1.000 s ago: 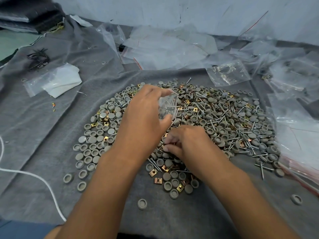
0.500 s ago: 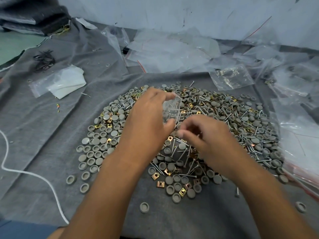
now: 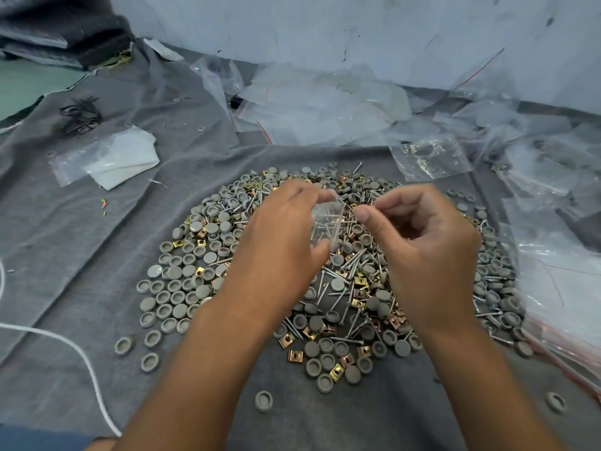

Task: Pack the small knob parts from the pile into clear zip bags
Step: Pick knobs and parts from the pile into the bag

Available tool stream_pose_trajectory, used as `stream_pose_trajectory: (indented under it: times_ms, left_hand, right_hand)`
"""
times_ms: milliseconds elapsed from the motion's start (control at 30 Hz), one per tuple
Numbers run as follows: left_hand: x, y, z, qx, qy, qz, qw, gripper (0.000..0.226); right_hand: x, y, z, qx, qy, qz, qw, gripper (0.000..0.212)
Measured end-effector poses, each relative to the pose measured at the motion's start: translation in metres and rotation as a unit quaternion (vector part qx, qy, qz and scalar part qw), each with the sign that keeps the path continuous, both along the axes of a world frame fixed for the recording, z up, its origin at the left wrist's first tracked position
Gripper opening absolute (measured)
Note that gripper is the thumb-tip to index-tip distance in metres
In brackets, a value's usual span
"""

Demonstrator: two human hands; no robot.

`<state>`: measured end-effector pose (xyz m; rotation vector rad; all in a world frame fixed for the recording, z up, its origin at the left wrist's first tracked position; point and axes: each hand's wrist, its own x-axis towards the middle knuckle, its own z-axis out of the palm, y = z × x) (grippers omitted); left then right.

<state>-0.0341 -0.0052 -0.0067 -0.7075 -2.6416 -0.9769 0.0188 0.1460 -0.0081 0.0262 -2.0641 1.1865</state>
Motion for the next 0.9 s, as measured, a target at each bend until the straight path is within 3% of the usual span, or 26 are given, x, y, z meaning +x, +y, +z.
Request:
stream_pose_trajectory:
  times_ms: [67, 167, 233, 367, 433, 467, 533, 600, 733, 900]
  left_hand:
    - [0.001, 0.000, 0.000, 0.000, 0.003, -0.002, 1.000, 0.055]
    - [0.000, 0.000, 0.000, -0.002, 0.009, -0.007, 1.000, 0.052]
    - [0.000, 0.001, -0.001, 0.000, 0.011, -0.011, 1.000, 0.047]
    - [-0.001, 0.001, -0.001, 0.000, 0.015, -0.004, 1.000, 0.050]
    - [-0.003, -0.001, -0.001, -0.004, 0.015, 0.002, 1.000, 0.052]
    - [-0.003, -0.001, -0.001, -0.005, 0.015, 0.004, 1.000, 0.052]
    - [-0.002, 0.000, -0.001, -0.009, 0.018, 0.006, 1.000, 0.052]
    - [-0.001, 0.000, -0.001, -0.010, 0.021, 0.007, 1.000, 0.051]
    - [-0.003, -0.001, -0.002, -0.010, 0.023, 0.005, 1.000, 0.050]
    - [-0.003, 0.000, -0.002, -0.011, 0.023, 0.005, 1.000, 0.049]
  right_hand:
    - [0.000, 0.000, 0.001, -0.001, 0.027, 0.011, 1.000, 0.016]
    - [-0.004, -0.006, -0.003, 0.071, 0.035, 0.031, 0.996, 0.016]
    - [-0.006, -0.009, -0.005, 0.127, 0.011, 0.041, 0.991, 0.015]
    - [-0.001, -0.001, -0.004, 0.147, -0.018, 0.025, 0.989, 0.008]
    - [0.005, 0.007, -0.002, 0.138, -0.089, 0.052, 0.985, 0.012]
    - [0.007, 0.012, -0.001, 0.135, -0.163, 0.084, 0.974, 0.011]
    - [0.011, 0.016, -0.002, 0.171, -0.336, 0.162, 0.912, 0.012]
    - [0.015, 0.017, -0.008, 0.203, -0.424, 0.223, 0.854, 0.016]
    - [0.018, 0.009, -0.014, 0.307, -0.432, 0.227, 0.817, 0.015]
    - [0.017, 0.002, -0.016, 0.363, -0.397, 0.192, 0.821, 0.020]
